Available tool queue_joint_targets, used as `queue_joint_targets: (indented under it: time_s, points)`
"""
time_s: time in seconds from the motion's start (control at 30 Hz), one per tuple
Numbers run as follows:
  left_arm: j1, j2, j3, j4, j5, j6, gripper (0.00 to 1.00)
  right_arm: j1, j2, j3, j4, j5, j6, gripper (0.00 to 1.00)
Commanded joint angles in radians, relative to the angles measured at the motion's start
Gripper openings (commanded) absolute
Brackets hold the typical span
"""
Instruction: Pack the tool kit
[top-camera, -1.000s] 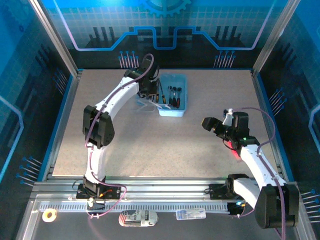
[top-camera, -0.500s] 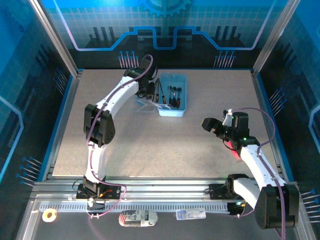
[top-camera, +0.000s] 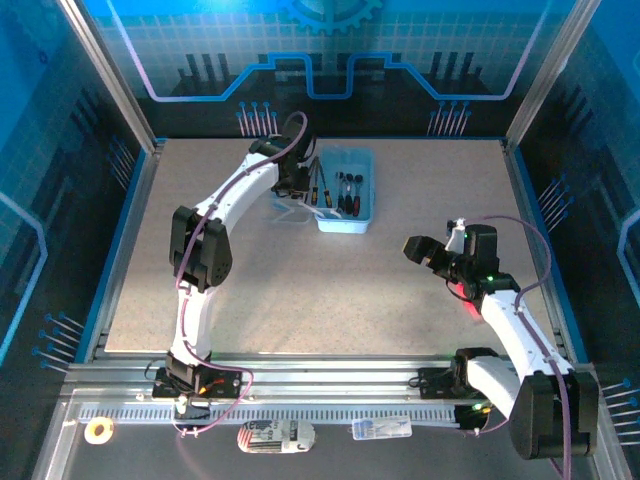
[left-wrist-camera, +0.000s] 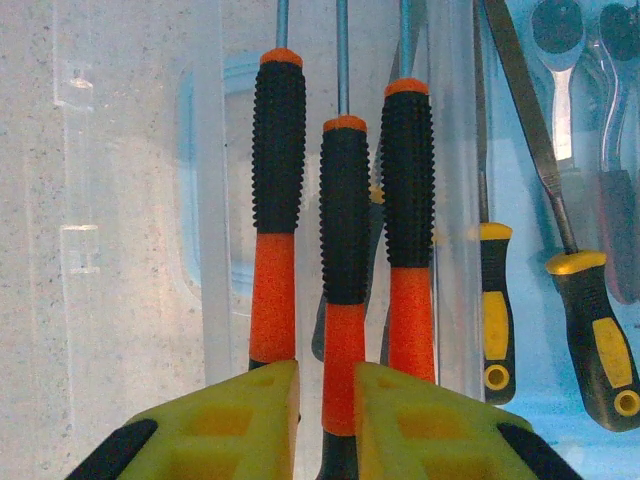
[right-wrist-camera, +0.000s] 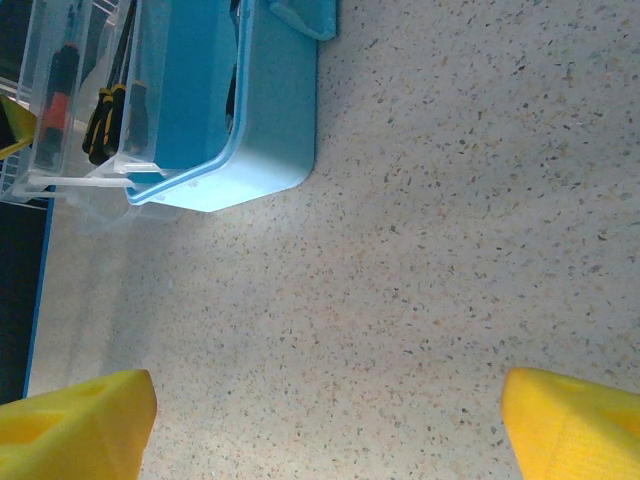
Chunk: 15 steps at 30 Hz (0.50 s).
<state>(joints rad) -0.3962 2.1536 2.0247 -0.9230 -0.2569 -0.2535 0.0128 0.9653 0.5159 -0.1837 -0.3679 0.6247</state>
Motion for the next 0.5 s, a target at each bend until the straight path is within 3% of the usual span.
queue_joint_targets:
  time_s: [0.0, 0.17, 0.47]
  points:
    - [0.008, -0.021, 0.029, -0.021, 0.018, 0.022, 0.23, 0.011, -0.013, 0.002, -0.013, 0.001, -0.006, 0.9]
    - [0.01, -0.163, -0.075, 0.054, 0.001, 0.016, 0.3, 0.012, -0.005, -0.004, -0.004, 0.005, -0.007, 0.9]
    - [0.036, -0.665, -0.686, 0.478, -0.073, -0.104, 0.57, 0.038, 0.1, 0.03, 0.08, -0.01, 0.02, 0.85]
